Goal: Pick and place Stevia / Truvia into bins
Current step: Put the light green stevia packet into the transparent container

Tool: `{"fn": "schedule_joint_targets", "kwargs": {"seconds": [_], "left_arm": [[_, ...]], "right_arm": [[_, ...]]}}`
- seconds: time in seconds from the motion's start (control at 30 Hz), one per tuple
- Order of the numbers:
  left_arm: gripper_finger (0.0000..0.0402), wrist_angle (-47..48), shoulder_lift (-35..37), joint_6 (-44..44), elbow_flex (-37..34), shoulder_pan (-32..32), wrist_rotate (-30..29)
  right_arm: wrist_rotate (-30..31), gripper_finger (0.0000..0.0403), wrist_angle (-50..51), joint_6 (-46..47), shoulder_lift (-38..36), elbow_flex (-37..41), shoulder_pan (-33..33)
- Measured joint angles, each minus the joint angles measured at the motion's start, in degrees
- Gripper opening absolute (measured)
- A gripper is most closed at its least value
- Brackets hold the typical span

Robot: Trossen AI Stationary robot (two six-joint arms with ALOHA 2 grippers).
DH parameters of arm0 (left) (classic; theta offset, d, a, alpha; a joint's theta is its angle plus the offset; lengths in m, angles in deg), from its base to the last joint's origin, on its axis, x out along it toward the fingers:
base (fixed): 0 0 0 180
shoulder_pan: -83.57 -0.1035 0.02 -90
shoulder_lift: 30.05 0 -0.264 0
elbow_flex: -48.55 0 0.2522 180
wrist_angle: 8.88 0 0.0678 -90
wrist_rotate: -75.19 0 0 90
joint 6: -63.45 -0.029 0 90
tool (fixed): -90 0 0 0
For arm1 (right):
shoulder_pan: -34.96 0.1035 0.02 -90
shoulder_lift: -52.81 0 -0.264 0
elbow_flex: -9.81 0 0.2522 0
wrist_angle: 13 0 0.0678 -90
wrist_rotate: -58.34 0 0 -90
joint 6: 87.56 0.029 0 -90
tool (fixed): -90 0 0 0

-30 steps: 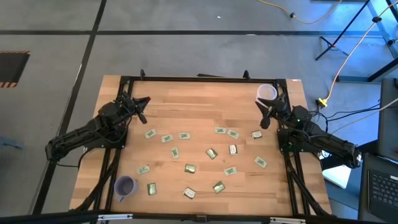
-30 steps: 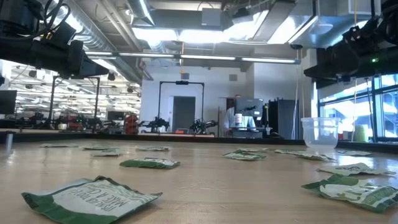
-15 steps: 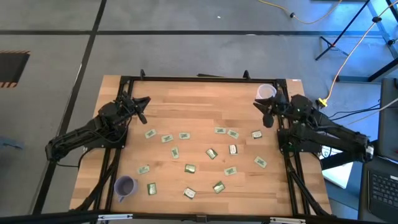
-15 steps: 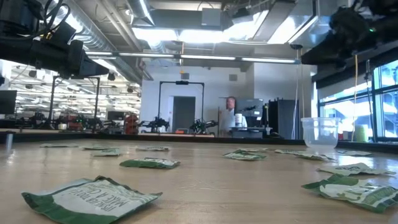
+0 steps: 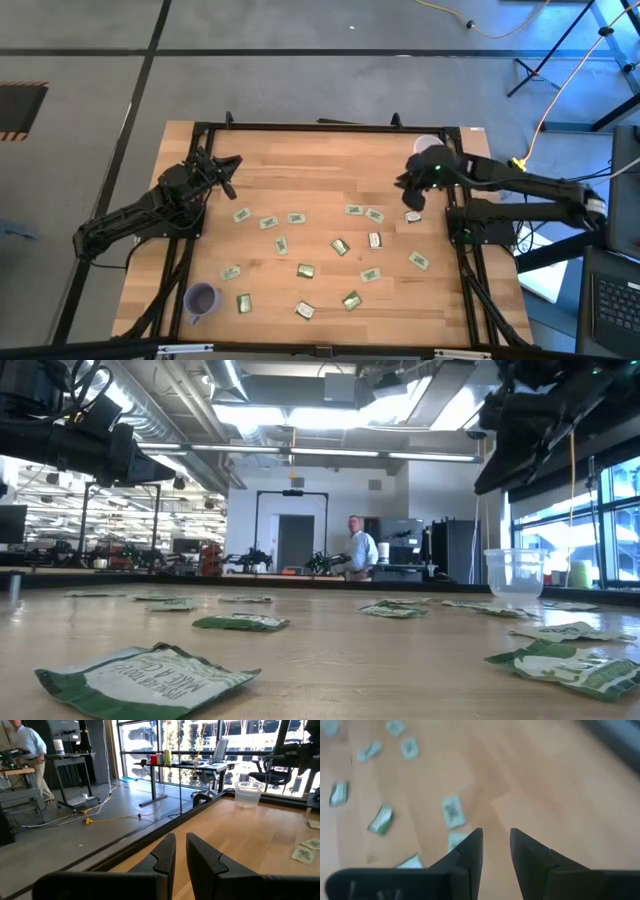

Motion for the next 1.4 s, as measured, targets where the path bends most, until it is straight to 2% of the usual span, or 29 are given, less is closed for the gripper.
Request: {"fn": "schedule_joint_targets", "kwargs": {"seconds": [0.2, 0.33, 0.43, 0.77, 1.1, 1.23, 1.4], "left_arm": [[0.0041, 0.0, 0.0, -1.5, 0.0, 0.0, 0.1], [0.0040, 0.0, 0.0, -1.5, 0.0, 0.0, 0.1], [0.0040, 0.0, 0.0, -1.5, 0.0, 0.0, 0.1], [0.0040, 0.0, 0.0, -1.3, 0.0, 0.0, 0.1], [0.0040, 0.1, 0.0, -1.3, 0.0, 0.0, 0.1], [0.0040, 0.1, 0.0, -1.3, 0.0, 0.0, 0.1], [0.0040, 0.2, 0.0, -1.3, 0.0, 0.0, 0.1]], "right_arm": [[0.7, 0.0102, -0.3, 2.1, 8.9, 0.0, 8.5], [7.2, 0.0102, -1.7, 3.3, 14.9, 0.0, 13.8], [9.1, 0.0102, -3.3, 3.4, 19.3, 0.0, 16.0], [9.7, 0.0102, -7.9, 3.3, 33.2, 0.0, 16.8], [9.8, 0.0101, -10.7, 3.9, 39.6, -0.2, 16.8], [8.6, 0.0085, -10.3, 4.8, 40.6, -0.3, 16.7], [8.2, 0.0042, -10.3, 4.8, 40.7, -0.2, 16.7]]}}
